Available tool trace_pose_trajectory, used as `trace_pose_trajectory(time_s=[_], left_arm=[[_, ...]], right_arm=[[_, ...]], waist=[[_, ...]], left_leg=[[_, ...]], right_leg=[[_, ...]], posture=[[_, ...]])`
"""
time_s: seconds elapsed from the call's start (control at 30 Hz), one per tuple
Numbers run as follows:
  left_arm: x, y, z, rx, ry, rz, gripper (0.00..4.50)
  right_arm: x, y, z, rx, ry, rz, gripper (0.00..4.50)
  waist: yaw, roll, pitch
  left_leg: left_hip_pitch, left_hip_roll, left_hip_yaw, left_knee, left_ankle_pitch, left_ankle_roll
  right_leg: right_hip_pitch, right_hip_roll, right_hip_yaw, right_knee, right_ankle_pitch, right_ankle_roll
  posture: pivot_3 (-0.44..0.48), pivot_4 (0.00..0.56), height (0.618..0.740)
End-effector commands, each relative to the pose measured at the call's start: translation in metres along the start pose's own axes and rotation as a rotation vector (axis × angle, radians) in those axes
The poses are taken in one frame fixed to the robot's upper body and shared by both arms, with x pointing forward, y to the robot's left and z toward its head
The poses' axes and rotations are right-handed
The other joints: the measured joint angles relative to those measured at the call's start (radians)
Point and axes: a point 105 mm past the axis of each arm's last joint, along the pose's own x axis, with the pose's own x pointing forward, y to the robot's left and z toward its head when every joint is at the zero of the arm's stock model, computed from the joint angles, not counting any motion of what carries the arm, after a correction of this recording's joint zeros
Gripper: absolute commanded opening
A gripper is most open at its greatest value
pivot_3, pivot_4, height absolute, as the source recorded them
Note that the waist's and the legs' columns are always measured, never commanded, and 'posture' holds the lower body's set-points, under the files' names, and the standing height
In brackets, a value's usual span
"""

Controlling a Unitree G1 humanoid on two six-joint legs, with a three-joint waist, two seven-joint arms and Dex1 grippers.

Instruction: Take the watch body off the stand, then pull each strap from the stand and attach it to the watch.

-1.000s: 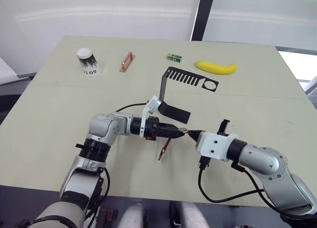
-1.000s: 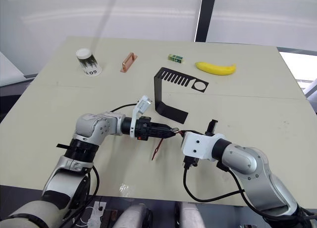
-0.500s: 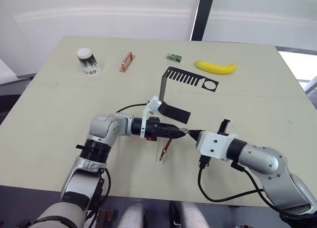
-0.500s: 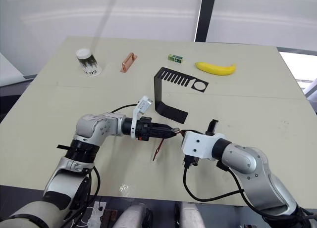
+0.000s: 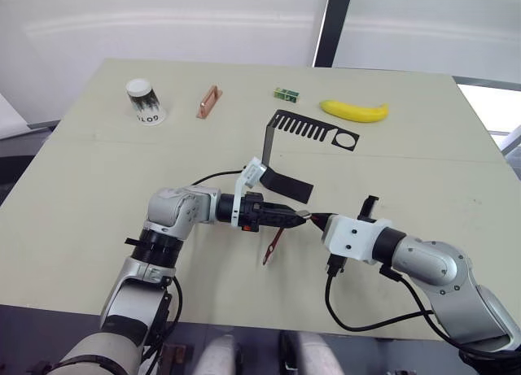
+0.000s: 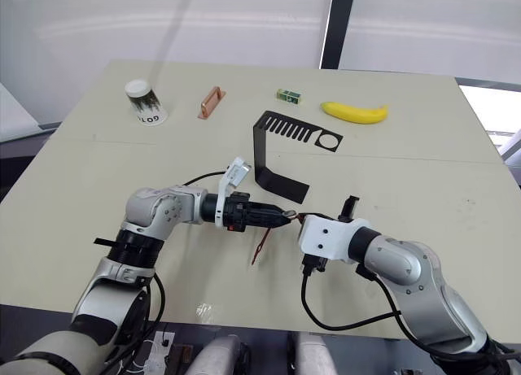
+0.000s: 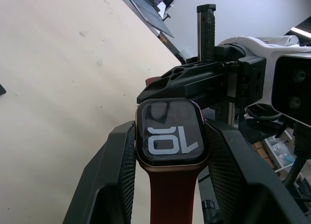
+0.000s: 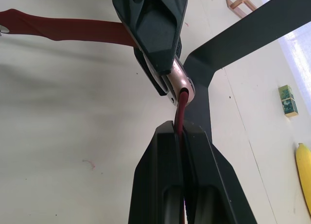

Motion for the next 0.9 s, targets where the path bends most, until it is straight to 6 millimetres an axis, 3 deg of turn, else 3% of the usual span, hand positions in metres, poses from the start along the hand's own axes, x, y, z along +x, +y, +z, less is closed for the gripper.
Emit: trace_pose_trajectory(time_s=[0.03,0.9], left_arm=[[0.0073,-0.016,0.0111,0.06,-0.022,-0.075,1.6],[0.0087,-0.0184,0.0126,0.065,-0.026,-0.085,1.6]], right_arm=[[-0.001,-0.0012,0.0087,-0.012,-0.034,-0.006,0.0],[0.0004,-0.0009,0.0086,-0.01,-0.033,-0.007,0.0]], waist=[[0.0,0.0,0.0],[0.0,0.0,0.0]], left_leg=[[0.0,0.0,0.0,0.0,0.0,0.0],[0.0,0.0,0.0,0.0,0.0,0.0]], right_leg=[[0.0,0.0,0.0,0.0,0.0,0.0],[0.0,0.0,0.0,0.0,0.0,0.0]], posture=[[0.0,0.15,0.74],[0.0,0.15,0.74]])
